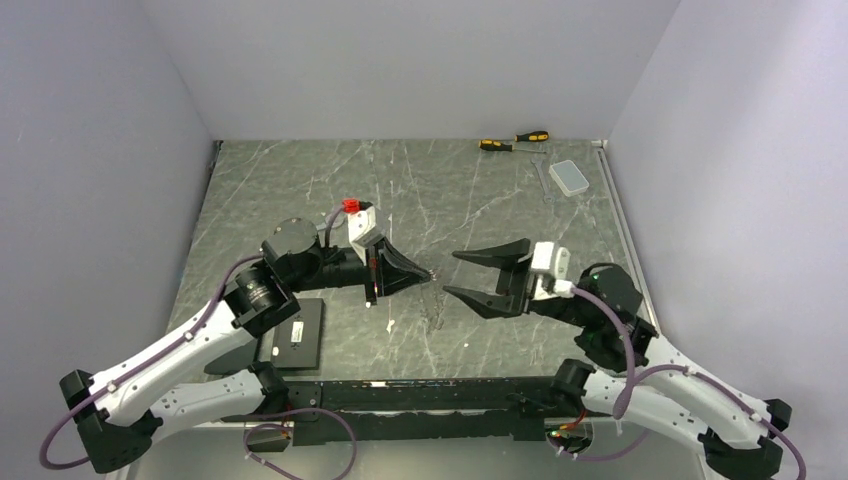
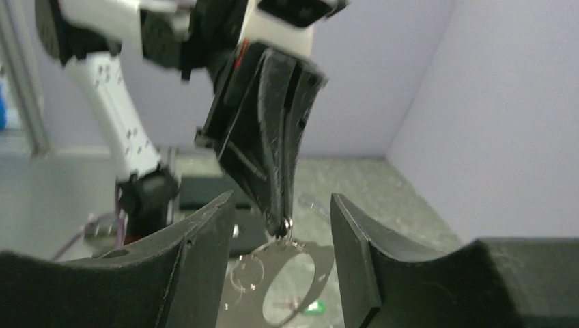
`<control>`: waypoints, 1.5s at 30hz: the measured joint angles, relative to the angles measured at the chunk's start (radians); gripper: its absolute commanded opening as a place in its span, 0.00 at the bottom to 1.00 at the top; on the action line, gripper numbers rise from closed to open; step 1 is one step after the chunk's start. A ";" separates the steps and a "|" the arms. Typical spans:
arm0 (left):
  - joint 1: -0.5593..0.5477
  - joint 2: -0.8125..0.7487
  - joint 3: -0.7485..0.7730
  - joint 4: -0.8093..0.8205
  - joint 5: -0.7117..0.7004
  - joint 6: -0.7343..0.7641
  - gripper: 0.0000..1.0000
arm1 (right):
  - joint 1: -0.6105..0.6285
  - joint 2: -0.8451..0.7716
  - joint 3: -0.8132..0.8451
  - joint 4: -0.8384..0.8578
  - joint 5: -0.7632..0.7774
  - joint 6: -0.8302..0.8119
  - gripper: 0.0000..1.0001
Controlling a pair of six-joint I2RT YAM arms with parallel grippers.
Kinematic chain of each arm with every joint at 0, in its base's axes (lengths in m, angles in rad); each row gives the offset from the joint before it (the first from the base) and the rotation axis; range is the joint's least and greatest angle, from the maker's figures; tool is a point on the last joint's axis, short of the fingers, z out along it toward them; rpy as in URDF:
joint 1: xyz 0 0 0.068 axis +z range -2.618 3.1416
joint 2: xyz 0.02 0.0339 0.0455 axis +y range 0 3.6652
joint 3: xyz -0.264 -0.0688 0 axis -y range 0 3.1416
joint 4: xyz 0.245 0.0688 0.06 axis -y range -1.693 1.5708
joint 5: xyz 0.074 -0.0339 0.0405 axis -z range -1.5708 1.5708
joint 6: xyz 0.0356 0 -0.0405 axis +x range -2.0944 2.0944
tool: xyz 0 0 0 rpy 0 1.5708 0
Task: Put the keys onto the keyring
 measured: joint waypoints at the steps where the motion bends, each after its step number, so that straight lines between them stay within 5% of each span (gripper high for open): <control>1: 0.000 0.001 0.014 -0.036 0.000 0.015 0.00 | 0.000 0.011 0.037 -0.084 -0.018 -0.031 0.55; 7: 0.000 0.022 0.072 -0.172 0.008 0.069 0.00 | 0.000 0.138 0.200 -0.489 -0.108 -0.170 0.46; 13: 0.000 0.067 0.098 -0.266 0.018 0.095 0.00 | 0.000 0.172 0.204 -0.633 -0.120 -0.221 0.42; 33: -0.001 0.089 0.098 -0.304 0.050 0.111 0.00 | 0.000 0.161 0.184 -0.603 -0.105 -0.227 0.36; 45: -0.001 0.097 0.098 -0.297 0.069 0.111 0.00 | 0.000 0.180 0.179 -0.556 -0.098 -0.219 0.19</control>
